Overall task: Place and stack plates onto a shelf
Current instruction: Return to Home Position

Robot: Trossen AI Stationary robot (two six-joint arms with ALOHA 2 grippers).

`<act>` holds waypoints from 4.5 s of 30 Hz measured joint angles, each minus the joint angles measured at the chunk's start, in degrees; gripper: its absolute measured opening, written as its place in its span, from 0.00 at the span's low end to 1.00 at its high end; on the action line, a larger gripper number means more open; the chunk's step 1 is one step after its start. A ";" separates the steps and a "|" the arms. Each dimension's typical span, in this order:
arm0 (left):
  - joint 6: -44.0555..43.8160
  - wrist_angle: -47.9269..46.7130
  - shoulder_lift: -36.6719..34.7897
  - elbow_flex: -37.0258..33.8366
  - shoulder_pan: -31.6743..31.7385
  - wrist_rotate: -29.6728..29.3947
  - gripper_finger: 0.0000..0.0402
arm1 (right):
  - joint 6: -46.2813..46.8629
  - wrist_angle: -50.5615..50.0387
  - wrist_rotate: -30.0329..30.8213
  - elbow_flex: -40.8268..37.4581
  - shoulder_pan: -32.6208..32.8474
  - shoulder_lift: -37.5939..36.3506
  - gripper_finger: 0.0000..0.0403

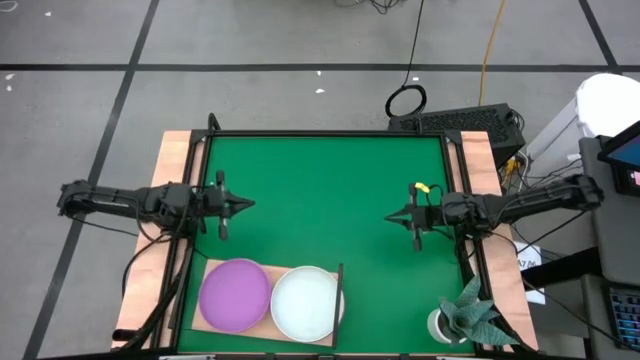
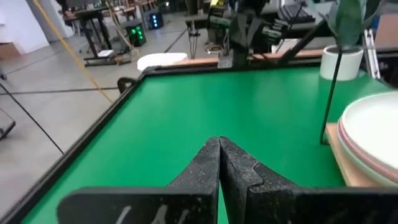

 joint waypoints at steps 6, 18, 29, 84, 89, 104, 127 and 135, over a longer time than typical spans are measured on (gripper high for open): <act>-0.07 2.06 -5.39 -6.08 0.01 0.06 0.01 | -0.32 3.23 -0.01 -3.66 -1.25 -1.84 0.00; 0.65 7.94 -14.26 -14.88 0.02 1.05 0.01 | -0.33 4.12 -0.04 -7.18 -1.51 -7.32 0.00; 1.47 9.27 -17.76 -17.47 0.05 1.57 0.01 | 1.80 4.09 0.00 -9.79 -3.11 -14.40 0.00; 1.84 7.20 -19.43 -17.05 0.05 2.49 0.01 | 3.75 -12.52 -2.91 -13.12 -5.32 -36.86 0.00; 2.09 8.45 -19.94 -17.57 0.17 4.22 0.01 | 3.75 -9.56 -2.79 -13.12 -5.32 -36.86 0.00; 2.30 8.70 -21.18 -17.67 1.65 7.08 0.01 | 3.75 -7.12 -2.75 -13.12 -5.32 -36.86 0.00; -2.03 9.95 -21.30 -17.67 4.51 7.30 0.01 | 3.75 -6.92 -2.80 -13.12 -5.32 -36.86 0.00; -2.12 10.03 -21.30 -17.67 4.51 7.30 0.01 | 3.75 -6.91 -2.80 -13.12 -5.32 -36.86 0.00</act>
